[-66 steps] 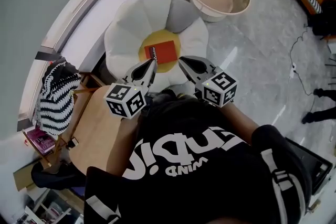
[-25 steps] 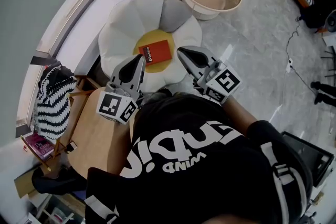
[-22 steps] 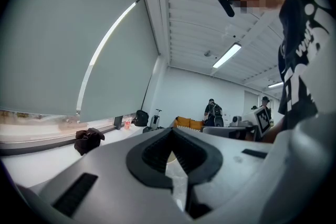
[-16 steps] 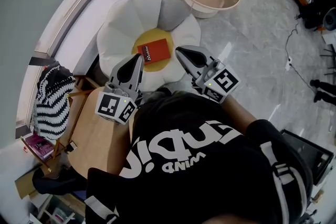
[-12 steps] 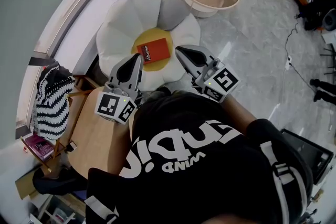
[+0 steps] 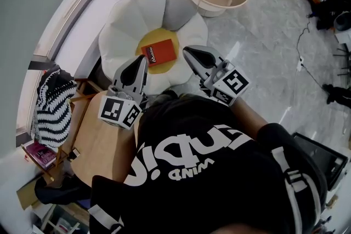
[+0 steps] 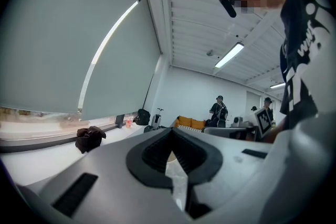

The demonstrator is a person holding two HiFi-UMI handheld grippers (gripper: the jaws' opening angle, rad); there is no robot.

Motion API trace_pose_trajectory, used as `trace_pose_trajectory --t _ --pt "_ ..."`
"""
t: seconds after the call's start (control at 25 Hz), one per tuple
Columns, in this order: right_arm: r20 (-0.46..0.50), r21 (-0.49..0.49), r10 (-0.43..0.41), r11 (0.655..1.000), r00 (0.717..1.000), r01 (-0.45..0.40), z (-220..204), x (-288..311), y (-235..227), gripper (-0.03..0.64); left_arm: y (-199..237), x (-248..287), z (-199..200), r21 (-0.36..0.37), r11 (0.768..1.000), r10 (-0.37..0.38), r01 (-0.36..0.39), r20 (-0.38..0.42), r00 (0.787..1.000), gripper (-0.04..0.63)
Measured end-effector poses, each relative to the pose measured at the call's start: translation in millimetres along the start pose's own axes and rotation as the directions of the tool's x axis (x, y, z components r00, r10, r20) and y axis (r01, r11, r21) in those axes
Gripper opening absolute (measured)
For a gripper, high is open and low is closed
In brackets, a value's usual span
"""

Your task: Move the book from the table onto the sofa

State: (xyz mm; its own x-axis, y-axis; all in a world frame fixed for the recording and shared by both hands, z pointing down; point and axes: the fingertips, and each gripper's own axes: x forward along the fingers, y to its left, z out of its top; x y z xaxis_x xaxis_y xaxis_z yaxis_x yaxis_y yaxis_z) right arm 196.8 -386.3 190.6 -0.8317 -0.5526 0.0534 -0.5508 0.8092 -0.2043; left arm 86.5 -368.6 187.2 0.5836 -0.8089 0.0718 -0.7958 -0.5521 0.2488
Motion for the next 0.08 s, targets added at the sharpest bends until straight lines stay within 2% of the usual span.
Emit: trace_pose_trajectory --t 0.08 --pt "0.002 0.003 -0.002 1.0 1.0 0.002 -0.7 -0.7 -0.9 0.002 -0.4 -0.1 -0.7 0.003 1.0 0.0 0.0 0.0 1.0 0.009"
